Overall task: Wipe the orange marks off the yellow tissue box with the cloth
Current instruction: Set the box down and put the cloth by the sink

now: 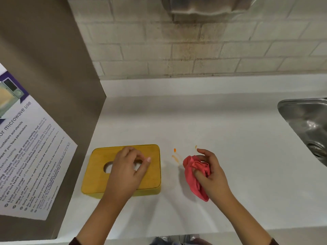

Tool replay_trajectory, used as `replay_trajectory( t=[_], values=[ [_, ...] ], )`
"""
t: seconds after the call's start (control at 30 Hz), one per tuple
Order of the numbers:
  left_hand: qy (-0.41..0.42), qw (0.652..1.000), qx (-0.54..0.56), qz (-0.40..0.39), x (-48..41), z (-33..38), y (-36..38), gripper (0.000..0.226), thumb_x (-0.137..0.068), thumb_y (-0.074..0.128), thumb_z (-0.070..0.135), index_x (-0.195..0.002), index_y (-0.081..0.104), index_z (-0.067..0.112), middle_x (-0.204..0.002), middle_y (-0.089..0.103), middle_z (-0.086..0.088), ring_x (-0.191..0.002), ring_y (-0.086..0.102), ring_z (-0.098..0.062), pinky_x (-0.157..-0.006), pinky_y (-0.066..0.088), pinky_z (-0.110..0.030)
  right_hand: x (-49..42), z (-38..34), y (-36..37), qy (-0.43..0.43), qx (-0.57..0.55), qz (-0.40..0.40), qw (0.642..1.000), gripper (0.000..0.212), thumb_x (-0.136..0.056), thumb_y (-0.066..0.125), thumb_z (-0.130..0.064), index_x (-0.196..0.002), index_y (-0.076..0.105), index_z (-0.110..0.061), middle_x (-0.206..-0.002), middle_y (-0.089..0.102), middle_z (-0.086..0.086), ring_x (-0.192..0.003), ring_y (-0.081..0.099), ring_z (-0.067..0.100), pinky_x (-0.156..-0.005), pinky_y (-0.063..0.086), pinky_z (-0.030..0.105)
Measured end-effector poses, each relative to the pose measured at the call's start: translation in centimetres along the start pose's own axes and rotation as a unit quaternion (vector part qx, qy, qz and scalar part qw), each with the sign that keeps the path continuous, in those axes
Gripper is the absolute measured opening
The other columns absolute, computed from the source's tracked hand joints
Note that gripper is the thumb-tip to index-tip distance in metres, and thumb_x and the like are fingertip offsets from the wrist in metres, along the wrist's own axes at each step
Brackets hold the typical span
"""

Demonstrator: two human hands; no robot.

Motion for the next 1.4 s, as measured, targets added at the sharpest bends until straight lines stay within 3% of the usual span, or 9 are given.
replay_trajectory(
  t=[0.2,0.43,0.57,0.77,0.9,1.1,1.2,1.33,1.4],
  values=[
    [0.056,0.988,0.105,-0.098,-1.8,5.4,6.0,0.014,-0.091,0.055,0.030,-0.080,0.061,0.023,-0.089,0.053,0.011,-0.085,0.055,-0.007,-0.074,0.042,-0.021,1.8,0.4,-2.9,0.019,0.021,-0.019,0.999,0.044,-0.076,0.056,-0.020,-0.111,0.052,-0.046,-0.106,0.063,-0.026,-0.096,0.062,0.000,-0.078,0.044,0.008],
    [0.091,0.964,0.154,-0.198,-2.9,13.8,14.6,0.016,-0.092,0.051,0.031,-0.082,0.063,0.029,-0.091,0.055,0.016,-0.093,0.054,-0.003,-0.078,0.036,-0.006,2.6,2.7,-13.7,0.041,0.060,0.059,0.996,0.039,-0.077,0.054,-0.016,-0.098,0.058,-0.049,-0.102,0.065,-0.027,-0.094,0.063,0.000,-0.077,0.048,0.011],
    [0.096,0.955,0.178,-0.219,-3.0,18.0,19.2,0.019,-0.093,0.049,0.030,-0.081,0.062,0.033,-0.092,0.058,0.016,-0.094,0.055,-0.003,-0.075,0.034,-0.002,2.9,5.1,-21.7,0.063,0.100,0.108,0.987,0.040,-0.082,0.057,-0.006,-0.099,0.059,-0.042,-0.100,0.069,-0.015,-0.093,0.063,0.003,-0.080,0.051,0.024],
    [0.096,0.943,0.186,-0.258,-2.6,25.5,26.9,0.020,-0.092,0.045,0.036,-0.082,0.063,0.035,-0.093,0.058,0.017,-0.094,0.053,0.002,-0.074,0.035,-0.001,3.1,9.6,-35.3,0.100,0.209,0.166,0.958,0.028,-0.082,0.060,-0.016,-0.100,0.060,-0.037,-0.093,0.064,-0.020,-0.085,0.059,-0.005,-0.068,0.044,0.016],
    [0.097,0.937,0.190,-0.277,-2.1,29.2,30.8,0.021,-0.092,0.045,0.035,-0.082,0.064,0.031,-0.093,0.058,0.016,-0.092,0.054,0.000,-0.074,0.035,-0.001,3.3,12.9,-40.8,0.110,0.301,0.169,0.932,0.021,-0.081,0.063,-0.013,-0.096,0.064,-0.027,-0.087,0.063,-0.009,-0.080,0.059,0.014,-0.064,0.047,0.026],
    [0.091,0.934,0.181,-0.294,-1.6,31.7,33.8,0.020,-0.092,0.046,0.033,-0.082,0.064,0.031,-0.093,0.058,0.017,-0.093,0.054,0.001,-0.076,0.036,-0.002,3.5,15.7,-42.6,0.113,0.410,0.132,0.896,0.023,-0.079,0.068,-0.007,-0.101,0.065,-0.014,-0.100,0.066,0.005,-0.092,0.060,0.034,-0.081,0.049,0.045],
    [0.087,0.937,0.185,-0.282,-1.8,31.5,33.5,0.020,-0.092,0.047,0.033,-0.082,0.064,0.033,-0.092,0.059,0.017,-0.093,0.055,-0.001,-0.075,0.037,-0.003,3.5,16.1,-41.6,0.141,0.462,0.108,0.869,0.047,-0.079,0.069,-0.017,-0.123,0.054,-0.017,-0.122,0.058,0.004,-0.125,0.046,0.031,-0.108,0.021,0.057],
    [0.071,0.948,0.185,-0.248,-2.5,29.4,30.8,0.020,-0.092,0.047,0.036,-0.082,0.064,0.036,-0.093,0.059,0.018,-0.094,0.057,-0.003,-0.076,0.040,-0.007,3.2,13.7,-39.6,0.192,0.557,0.098,0.802,0.041,-0.088,0.054,-0.037,-0.127,0.049,-0.022,-0.134,0.051,0.003,-0.137,0.030,0.032,-0.111,0.007,0.059],
    [0.058,0.956,0.181,-0.225,-2.9,27.4,28.4,0.020,-0.092,0.047,0.036,-0.082,0.064,0.037,-0.094,0.060,0.018,-0.094,0.057,-0.004,-0.077,0.042,-0.012,2.4,11.4,-37.0,0.166,0.569,0.093,0.800,0.040,-0.087,0.057,-0.039,-0.122,0.055,-0.021,-0.131,0.055,0.004,-0.136,0.033,0.033,-0.110,0.006,0.061]
  ],
)
Point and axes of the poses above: each hand's wrist, its own x-axis away from the middle knuckle, its own y-axis out of the palm, z = x × y, the point moved 8 cm from there along -x, towards the middle knuckle
